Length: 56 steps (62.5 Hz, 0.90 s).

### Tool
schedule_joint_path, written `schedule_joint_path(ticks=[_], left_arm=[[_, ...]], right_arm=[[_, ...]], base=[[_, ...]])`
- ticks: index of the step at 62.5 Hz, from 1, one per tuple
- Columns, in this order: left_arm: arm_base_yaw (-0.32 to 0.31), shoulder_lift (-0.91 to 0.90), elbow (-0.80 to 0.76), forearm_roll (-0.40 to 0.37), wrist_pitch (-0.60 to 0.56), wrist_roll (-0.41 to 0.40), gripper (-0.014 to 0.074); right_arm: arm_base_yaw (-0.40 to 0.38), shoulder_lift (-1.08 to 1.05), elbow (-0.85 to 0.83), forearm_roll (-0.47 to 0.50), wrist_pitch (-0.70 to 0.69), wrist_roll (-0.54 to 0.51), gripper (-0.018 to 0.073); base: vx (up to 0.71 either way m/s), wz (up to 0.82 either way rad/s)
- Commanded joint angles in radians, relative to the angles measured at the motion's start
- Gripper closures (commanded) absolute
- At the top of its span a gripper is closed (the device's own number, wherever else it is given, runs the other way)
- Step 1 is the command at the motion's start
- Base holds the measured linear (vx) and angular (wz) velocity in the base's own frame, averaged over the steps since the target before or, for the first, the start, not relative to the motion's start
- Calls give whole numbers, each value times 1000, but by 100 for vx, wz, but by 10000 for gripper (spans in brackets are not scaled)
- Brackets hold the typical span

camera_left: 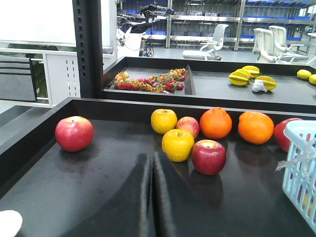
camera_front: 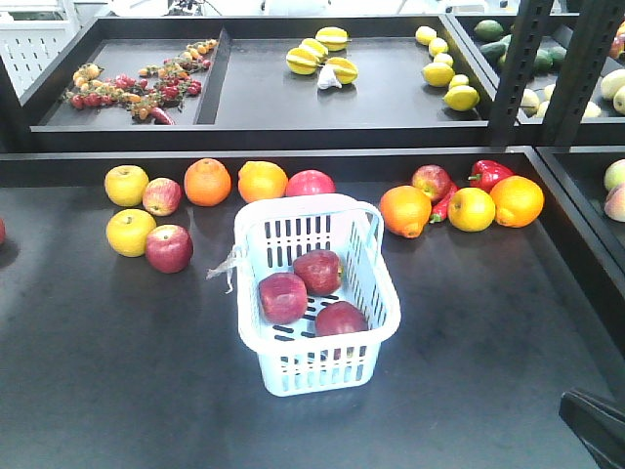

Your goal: Pick three apples into basket with both arms

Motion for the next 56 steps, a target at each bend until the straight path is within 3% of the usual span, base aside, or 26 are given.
schedule_joint_path(ticks=[1,56], left_arm=[[3,-16,21,3,-80,-1,603],[3,-15,18,2,-77,-1,603]], right_arm=[[-4,4,-30,0,-68,2,564],[-4,4,-29,0,-68,2,564]], base=[[0,0],[0,0]])
